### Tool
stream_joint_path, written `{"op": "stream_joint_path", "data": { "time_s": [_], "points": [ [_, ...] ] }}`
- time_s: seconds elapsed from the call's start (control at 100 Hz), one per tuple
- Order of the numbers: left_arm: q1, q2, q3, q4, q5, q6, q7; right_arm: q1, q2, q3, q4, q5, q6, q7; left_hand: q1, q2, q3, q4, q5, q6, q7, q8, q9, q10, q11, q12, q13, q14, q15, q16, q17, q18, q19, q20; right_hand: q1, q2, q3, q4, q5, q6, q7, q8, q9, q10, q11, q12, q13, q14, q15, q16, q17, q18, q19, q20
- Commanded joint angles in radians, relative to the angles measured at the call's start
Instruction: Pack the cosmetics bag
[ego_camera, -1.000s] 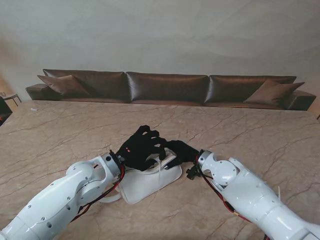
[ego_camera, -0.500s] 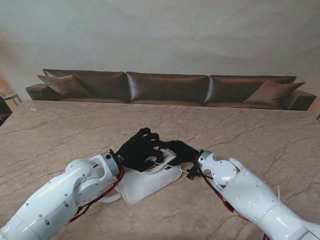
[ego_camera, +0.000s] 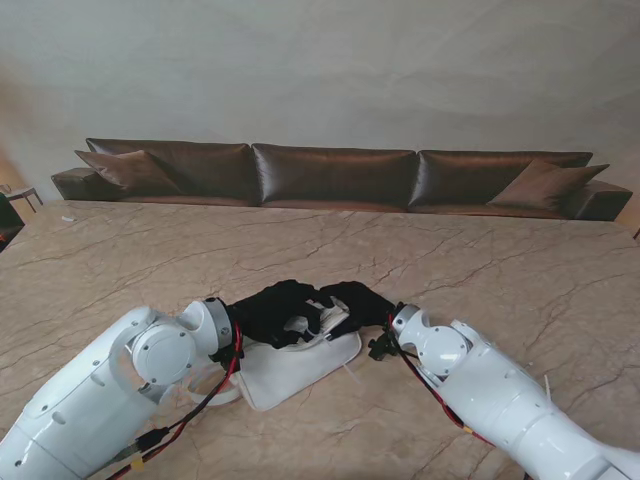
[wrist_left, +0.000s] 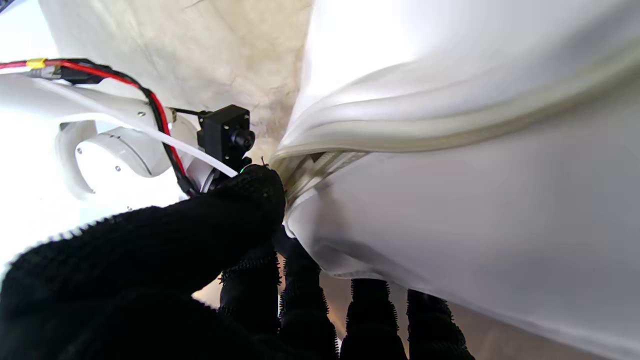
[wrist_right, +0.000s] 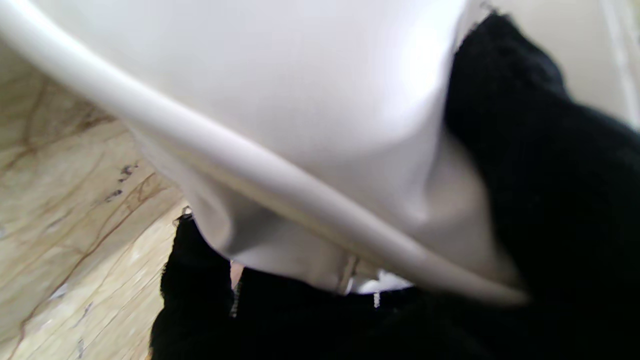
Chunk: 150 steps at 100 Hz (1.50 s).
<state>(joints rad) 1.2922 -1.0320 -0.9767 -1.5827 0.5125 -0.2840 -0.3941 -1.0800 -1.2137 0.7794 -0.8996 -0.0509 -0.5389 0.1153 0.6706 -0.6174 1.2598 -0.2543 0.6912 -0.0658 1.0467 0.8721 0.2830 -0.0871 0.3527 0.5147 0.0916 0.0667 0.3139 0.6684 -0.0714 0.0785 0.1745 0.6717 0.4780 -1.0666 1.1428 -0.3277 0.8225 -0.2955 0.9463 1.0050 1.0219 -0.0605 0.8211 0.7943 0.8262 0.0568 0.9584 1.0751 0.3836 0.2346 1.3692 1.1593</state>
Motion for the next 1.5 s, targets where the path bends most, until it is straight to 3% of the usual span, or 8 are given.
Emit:
{"op": "stream_joint_path", "data": {
  "time_s": [0.0, 0.24, 0.47, 0.68, 0.9, 1.49],
  "points": [
    [0.005, 0.011, 0.003, -0.002, 0.010, -0.013, -0.017, -0.010, -0.007, -0.009, 0.018, -0.006, 0.007, 0.004, -0.051, -0.067, 0.102, 0.033, 0.122, -0.141, 0.138, 0.051, 0.067, -0.028, 0.086, 0.051, -0.020, -0.036, -0.023, 0.013, 0.003, -0.029, -0.037, -0.038, 0.345, 0.513, 0.155, 0.083, 0.215, -0.119, 0.157, 0.082, 0.122, -0.052, 0.173, 0.070, 0.116, 0.070, 0.221, 0.091, 0.007, 0.003, 0.017, 0.010],
    [0.005, 0.016, -0.030, 0.003, -0.014, -0.023, -0.044, -0.011, 0.002, -0.003, 0.009, -0.020, 0.012, 0.011, -0.119, -0.209, 0.292, 0.014, 0.201, -0.134, 0.165, 0.061, 0.108, -0.041, 0.080, 0.064, -0.009, -0.038, -0.039, 0.014, 0.005, -0.015, -0.050, -0.108, 0.373, 0.562, 0.132, 0.112, 0.237, -0.123, 0.174, 0.098, 0.123, -0.052, 0.185, 0.094, 0.108, 0.075, 0.234, 0.114, -0.004, 0.002, 0.019, 0.012],
    [0.040, 0.016, -0.093, -0.021, 0.001, -0.020, -0.039, -0.014, 0.009, 0.011, 0.014, -0.082, -0.012, -0.031, -0.114, -0.172, 0.253, 0.002, 0.181, -0.156, 0.145, 0.069, 0.102, -0.040, 0.068, 0.063, -0.004, -0.037, -0.053, 0.010, 0.005, -0.012, -0.047, -0.117, 0.427, 0.546, 0.154, 0.130, 0.315, -0.142, 0.190, 0.095, 0.173, -0.039, 0.216, 0.104, 0.140, 0.077, 0.250, 0.123, 0.027, 0.005, 0.031, 0.015],
    [0.066, 0.019, -0.139, -0.030, 0.018, -0.018, -0.046, -0.034, 0.008, 0.045, 0.015, -0.104, -0.010, -0.069, -0.107, -0.164, 0.238, 0.004, 0.177, -0.164, 0.136, 0.079, 0.099, -0.039, 0.064, 0.062, -0.003, -0.034, -0.056, 0.011, 0.003, -0.010, -0.043, -0.116, 0.451, 0.470, 0.230, 0.100, 0.369, -0.144, 0.195, 0.075, 0.221, -0.018, 0.242, 0.090, 0.172, 0.086, 0.272, 0.116, 0.051, 0.007, 0.045, -0.019],
    [0.093, 0.023, -0.190, -0.034, 0.047, -0.018, -0.058, -0.068, 0.028, 0.112, -0.017, -0.134, 0.034, -0.068, -0.103, -0.172, 0.238, -0.004, 0.184, -0.163, 0.129, 0.075, 0.112, -0.020, 0.054, 0.053, 0.007, -0.028, -0.057, 0.012, 0.002, -0.005, -0.037, -0.110, 0.460, 0.434, 0.264, 0.086, 0.391, -0.148, 0.198, 0.066, 0.243, -0.011, 0.249, 0.082, 0.181, 0.090, 0.280, 0.107, 0.050, -0.002, 0.062, -0.064],
    [0.216, 0.030, -0.368, -0.019, 0.111, -0.009, -0.071, -0.210, 0.073, 0.290, -0.161, -0.240, 0.148, -0.077, -0.095, -0.150, 0.212, -0.009, 0.175, -0.175, 0.116, 0.089, 0.106, -0.021, 0.050, 0.042, 0.009, -0.025, -0.062, 0.009, -0.003, 0.001, -0.027, -0.091, 0.463, 0.420, 0.278, 0.076, 0.399, -0.142, 0.199, 0.062, 0.251, 0.001, 0.256, 0.084, 0.183, 0.101, 0.289, 0.111, 0.047, 0.001, 0.068, -0.075]
  ]
}}
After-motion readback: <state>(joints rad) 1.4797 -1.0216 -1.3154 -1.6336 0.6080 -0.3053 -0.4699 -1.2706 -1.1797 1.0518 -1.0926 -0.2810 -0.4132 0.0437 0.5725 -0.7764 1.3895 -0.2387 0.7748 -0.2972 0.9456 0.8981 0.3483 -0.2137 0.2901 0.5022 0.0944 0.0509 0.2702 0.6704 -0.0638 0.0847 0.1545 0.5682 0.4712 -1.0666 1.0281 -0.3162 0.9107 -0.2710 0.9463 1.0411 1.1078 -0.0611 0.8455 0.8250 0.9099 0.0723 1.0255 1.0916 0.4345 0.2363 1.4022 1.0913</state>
